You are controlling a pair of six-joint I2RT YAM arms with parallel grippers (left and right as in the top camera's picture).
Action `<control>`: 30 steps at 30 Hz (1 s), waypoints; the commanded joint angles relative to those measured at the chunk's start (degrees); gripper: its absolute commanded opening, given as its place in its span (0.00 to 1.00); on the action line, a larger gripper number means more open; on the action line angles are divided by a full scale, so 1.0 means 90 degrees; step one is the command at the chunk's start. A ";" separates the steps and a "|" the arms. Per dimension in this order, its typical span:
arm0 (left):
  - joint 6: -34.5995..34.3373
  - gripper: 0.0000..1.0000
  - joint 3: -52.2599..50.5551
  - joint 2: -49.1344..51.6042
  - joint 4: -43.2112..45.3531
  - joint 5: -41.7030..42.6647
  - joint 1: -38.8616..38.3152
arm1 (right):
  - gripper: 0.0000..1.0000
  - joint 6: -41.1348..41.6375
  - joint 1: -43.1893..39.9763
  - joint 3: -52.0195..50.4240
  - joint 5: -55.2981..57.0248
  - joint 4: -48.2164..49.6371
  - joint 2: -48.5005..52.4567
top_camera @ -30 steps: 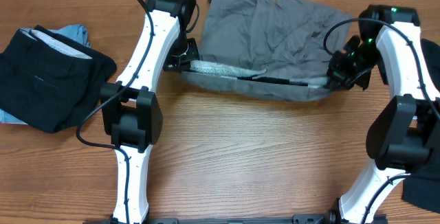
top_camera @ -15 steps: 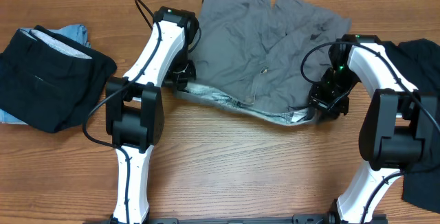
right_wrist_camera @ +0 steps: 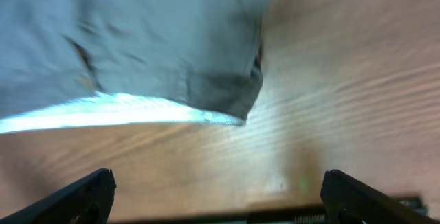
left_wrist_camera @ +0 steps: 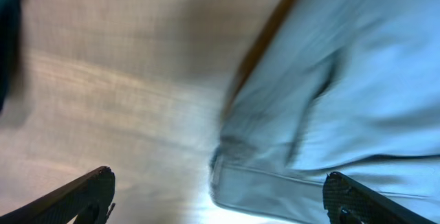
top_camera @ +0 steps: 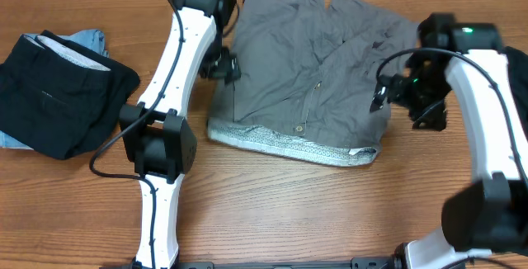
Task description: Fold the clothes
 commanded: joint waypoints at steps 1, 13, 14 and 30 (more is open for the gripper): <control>0.0209 0.87 0.1146 -0.0323 0.0022 0.0410 -0.0194 | 1.00 -0.0483 0.0024 0.0379 0.0109 0.0529 -0.0500; 0.0857 0.04 -0.0063 -0.0187 0.0729 0.0772 -0.1132 | 0.04 -0.1154 0.0129 -0.0818 -0.0245 0.2120 -0.0471; 0.0857 0.04 -0.0245 -0.0189 0.0865 0.0772 -0.1144 | 0.04 -0.1156 0.0185 -0.1054 -0.0279 0.2324 -0.0464; 0.1020 0.04 -0.2659 -0.0187 0.2336 0.1195 -0.1137 | 0.04 0.0505 0.0447 -0.4362 -0.0369 0.5136 -0.0393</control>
